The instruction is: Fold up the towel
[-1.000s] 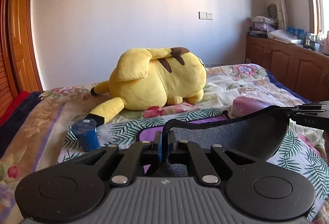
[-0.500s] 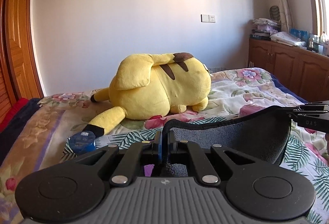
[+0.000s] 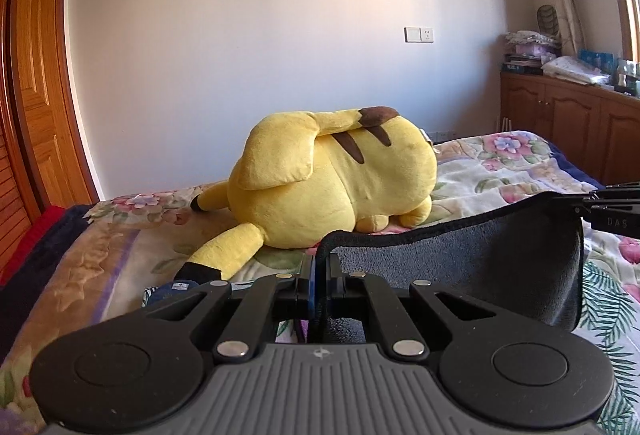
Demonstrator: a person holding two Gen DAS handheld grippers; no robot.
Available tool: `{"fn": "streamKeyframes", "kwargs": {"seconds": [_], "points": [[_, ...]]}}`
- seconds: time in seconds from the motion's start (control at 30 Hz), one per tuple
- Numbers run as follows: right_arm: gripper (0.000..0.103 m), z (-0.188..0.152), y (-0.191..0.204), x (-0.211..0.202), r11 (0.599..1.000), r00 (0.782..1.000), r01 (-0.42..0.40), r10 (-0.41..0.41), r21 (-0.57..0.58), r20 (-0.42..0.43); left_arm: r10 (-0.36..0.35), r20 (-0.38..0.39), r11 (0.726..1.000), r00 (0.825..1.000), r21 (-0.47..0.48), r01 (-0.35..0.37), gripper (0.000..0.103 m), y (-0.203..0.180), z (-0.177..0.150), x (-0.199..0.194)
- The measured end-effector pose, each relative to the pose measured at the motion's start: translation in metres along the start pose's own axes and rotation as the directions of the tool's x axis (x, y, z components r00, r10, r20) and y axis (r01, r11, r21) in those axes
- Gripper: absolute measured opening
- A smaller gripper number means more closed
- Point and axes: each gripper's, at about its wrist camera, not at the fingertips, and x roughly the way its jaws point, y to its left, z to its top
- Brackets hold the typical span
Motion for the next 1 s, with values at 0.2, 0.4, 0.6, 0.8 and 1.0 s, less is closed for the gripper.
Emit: {"fn": "streamKeyframes", "kwargs": {"seconds": [0.2,0.4,0.6,0.8,1.0], "points": [[0.004,0.003,0.002,0.017,0.999,1.0,0.005,-0.005,-0.043,0.002,0.015,0.008,1.0,1.0,0.0,-0.015,0.005,0.007,0.002,0.018],[0.004,0.002,-0.001,0.031,0.998,1.0,0.019,-0.019,-0.061,0.004,0.038,0.007,0.999,0.999,0.01,-0.038,0.005,0.006,0.0,0.04],[0.004,-0.002,-0.007,0.052,0.997,0.999,0.034,-0.035,-0.07,-0.017,0.058,-0.013,0.998,0.998,0.005,-0.058,0.005,0.005,-0.009,0.065],[0.004,-0.014,-0.012,0.074,0.997,0.998,0.032,-0.036,-0.073,-0.053,0.071,-0.043,0.997,0.997,-0.002,-0.071,0.005,0.008,-0.022,0.093],[0.004,-0.024,-0.014,0.094,0.995,0.994,0.022,-0.032,-0.094,-0.108,0.087,-0.074,0.996,0.993,0.003,-0.087,0.005,0.005,-0.032,0.115]]}}
